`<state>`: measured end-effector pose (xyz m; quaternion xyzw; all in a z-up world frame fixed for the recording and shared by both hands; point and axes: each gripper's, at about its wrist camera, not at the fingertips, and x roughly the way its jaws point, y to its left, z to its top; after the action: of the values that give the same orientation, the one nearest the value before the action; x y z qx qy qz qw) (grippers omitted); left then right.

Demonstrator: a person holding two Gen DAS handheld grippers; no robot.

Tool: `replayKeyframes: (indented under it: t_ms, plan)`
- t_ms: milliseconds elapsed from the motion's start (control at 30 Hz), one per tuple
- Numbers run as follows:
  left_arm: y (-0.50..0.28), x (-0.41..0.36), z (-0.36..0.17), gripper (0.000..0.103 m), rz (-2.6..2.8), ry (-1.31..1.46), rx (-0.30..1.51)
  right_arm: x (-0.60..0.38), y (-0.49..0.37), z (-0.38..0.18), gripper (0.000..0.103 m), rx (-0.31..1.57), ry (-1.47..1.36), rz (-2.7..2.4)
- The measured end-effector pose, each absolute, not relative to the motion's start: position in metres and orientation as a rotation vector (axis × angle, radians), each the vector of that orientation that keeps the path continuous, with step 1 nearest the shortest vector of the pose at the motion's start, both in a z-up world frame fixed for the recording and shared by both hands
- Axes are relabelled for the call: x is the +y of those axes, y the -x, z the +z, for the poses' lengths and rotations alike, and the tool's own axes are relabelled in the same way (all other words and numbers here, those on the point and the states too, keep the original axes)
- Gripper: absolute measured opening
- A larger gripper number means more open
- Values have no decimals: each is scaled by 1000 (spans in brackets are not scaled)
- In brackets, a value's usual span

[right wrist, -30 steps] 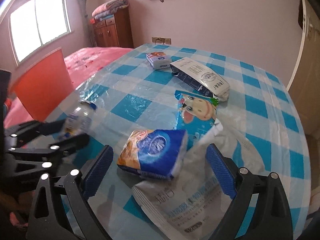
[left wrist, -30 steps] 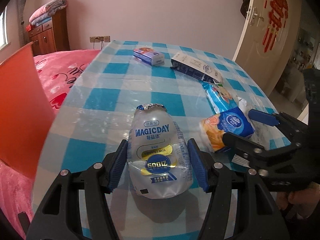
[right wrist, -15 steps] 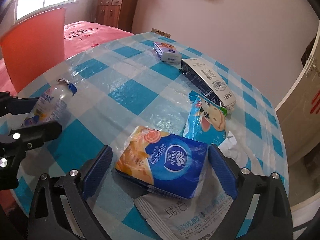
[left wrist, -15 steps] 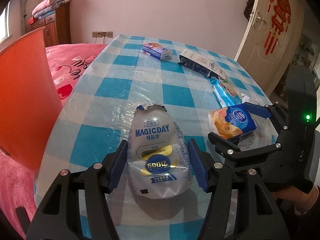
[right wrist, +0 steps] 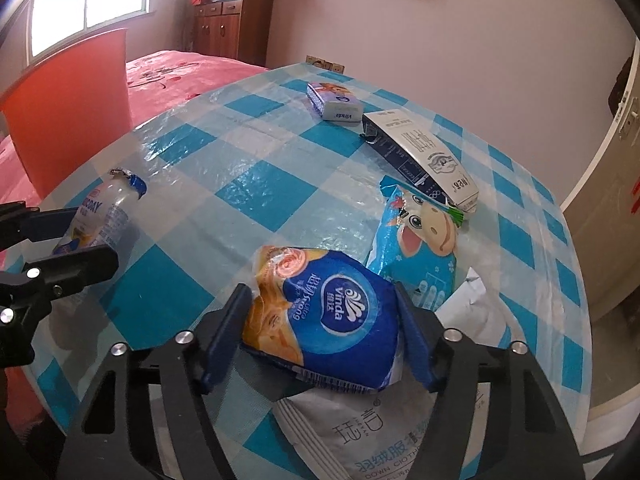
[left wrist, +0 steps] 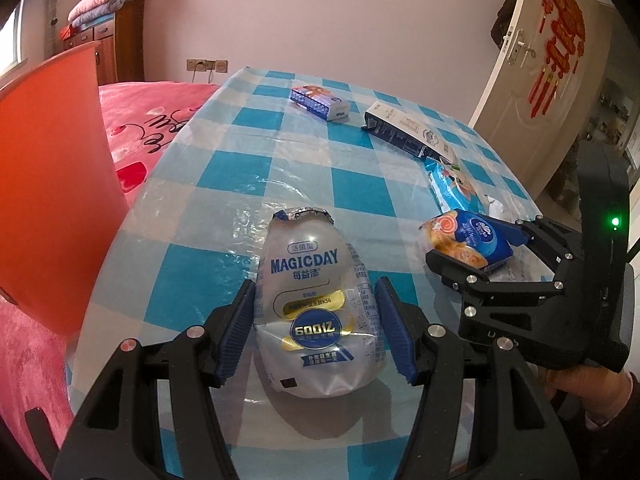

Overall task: Collect trash
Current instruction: 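Grasp the blue Vinda tissue pack with the right tool while left tool holds the bottle, then carry the yogurt bottle and tissue pack to the orange bucket and release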

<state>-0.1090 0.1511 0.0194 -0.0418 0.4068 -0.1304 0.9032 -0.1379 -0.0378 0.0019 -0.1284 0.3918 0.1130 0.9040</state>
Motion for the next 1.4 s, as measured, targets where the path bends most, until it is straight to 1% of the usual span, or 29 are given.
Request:
replayKeyframes:
  t_ms: [33,167,233,433,533,733,1000,1200,1400]
  plan:
    - [109,152,20,61,-271,88,839,-39,138,2,62,810,257,236]
    - [112,154,23,61,-274,94,829,-42,136,5,54,821,221,252]
    - [112,154,25,61,-275,96,824,-43,136,6,48,825,201,264]
    - [116,157,31,61,-277,104,810,-48,135,12,40,841,136,295]
    - [116,158,35,61,-278,106,801,-48,135,18,38,842,102,315]
    - [118,160,51,61,-285,110,762,-45,136,36,37,823,71,340]
    - [119,175,84,61,-255,122,678,-33,125,76,37,792,7,413]
    - [122,205,124,61,-164,115,584,1,110,118,37,747,-2,528]
    - [125,253,159,61,8,108,507,66,94,162,38,673,55,670]
